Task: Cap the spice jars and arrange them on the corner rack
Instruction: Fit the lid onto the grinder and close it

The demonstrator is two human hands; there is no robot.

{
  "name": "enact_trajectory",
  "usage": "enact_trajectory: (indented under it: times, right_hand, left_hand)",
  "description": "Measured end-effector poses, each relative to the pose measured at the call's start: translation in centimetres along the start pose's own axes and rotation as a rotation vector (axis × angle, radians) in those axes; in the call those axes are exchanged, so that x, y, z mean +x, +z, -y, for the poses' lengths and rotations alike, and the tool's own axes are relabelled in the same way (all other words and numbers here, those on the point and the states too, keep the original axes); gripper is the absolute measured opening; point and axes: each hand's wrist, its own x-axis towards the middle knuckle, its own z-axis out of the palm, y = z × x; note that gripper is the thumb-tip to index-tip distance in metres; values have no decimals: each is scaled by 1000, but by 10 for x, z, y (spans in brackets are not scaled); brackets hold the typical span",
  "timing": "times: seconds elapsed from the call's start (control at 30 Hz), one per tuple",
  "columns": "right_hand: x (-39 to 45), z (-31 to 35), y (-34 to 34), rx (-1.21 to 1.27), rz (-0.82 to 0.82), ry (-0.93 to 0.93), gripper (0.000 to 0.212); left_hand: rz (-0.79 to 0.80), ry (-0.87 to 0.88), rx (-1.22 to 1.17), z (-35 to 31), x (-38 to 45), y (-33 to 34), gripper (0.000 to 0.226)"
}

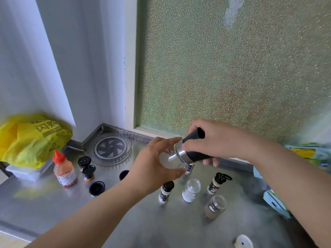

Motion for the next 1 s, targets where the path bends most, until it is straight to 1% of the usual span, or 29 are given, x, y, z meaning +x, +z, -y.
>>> enact_trajectory:
  times: [0.07, 0.13, 0.17, 0.2, 0.23, 0.27, 0.33, 0.37, 0.4, 0.43, 0.5, 0.53, 0.57, 0.63, 0.67, 0.7, 0.73, 0.8, 0.83, 0.9, 0.93, 0.97, 1.0]
  right_hand:
    - [0, -2, -3, 52, 64, 21, 74]
    - [-3, -6, -13, -23, 127, -75, 98]
    - [-6, -6, -18, -74, 144, -146, 105]
    - [-9, -5, -22, -106, 150, -205, 105]
    - [-11, -6, -24, -128, 138, -246, 95]
    - [-10, -7, -23, -151, 105, -260, 79]
    - [-6, -9, -18, -170, -10, -247, 45]
    - [-4, -11, -12, -136, -54, -217, 36]
    - [-2, -10, -6, -69, -79, -174, 35]
    - [0, -10, -1, 1, -93, -117, 40]
    - [1, -11, 1, 79, -81, -38, 62]
    - [-1, -13, -3, 92, -42, -18, 74]
    - [-2, -17, -8, 85, 13, -28, 81]
    - [-4, -22, -20, 30, 99, -121, 92]
    - [-5, -23, -23, 14, 117, -175, 100]
    - [-5, -24, -24, -15, 116, -214, 103]
    - [-5, -24, -22, -67, 84, -230, 96]
    - [-2, -23, -14, -158, -50, -209, 65]
    - [-1, -22, -10, -161, -109, -184, 52]
    - [1, -22, -1, -107, -174, -127, 36]
    - [1, -22, 3, -96, -196, -102, 37]
    - [0, -20, 3, -87, -193, -81, 46]
    - [-1, -20, 0, -59, -159, -56, 62]
  left_hand:
    - [19, -19, -52, 0, 2, 0, 64]
    - [74, -72, -169, 1, 4, 0, 59]
    - [104, -93, -236, 2, 5, 0, 58]
    - [127, -107, -292, 2, 7, 0, 56]
    - [142, -113, -326, 2, 7, 0, 56]
    - [146, -120, -329, 2, 8, 0, 56]
    - [122, -125, -275, 2, 9, 4, 61]
    - [100, -122, -245, 3, 9, 6, 63]
    - [79, -117, -225, 3, 9, 8, 65]
    - [63, -115, -211, 3, 9, 11, 66]
    - [67, -114, -217, 2, 8, 14, 64]
    - [88, -116, -244, 3, 9, 15, 62]
    - [113, -116, -278, 4, 9, 15, 60]
    - [146, -121, -319, 5, 10, 16, 56]
    - [152, -124, -329, 5, 11, 16, 55]
    - [151, -129, -332, 4, 12, 18, 56]
    - [141, -137, -329, 4, 12, 20, 58]
    - [93, -154, -305, 2, 12, 25, 62]
    - [64, -156, -278, 2, 11, 28, 62]
    - [20, -150, -233, 2, 9, 32, 61]
    - [15, -150, -234, 3, 9, 34, 60]
    - [26, -150, -251, 3, 9, 34, 58]
    - [53, -152, -279, 4, 9, 34, 57]
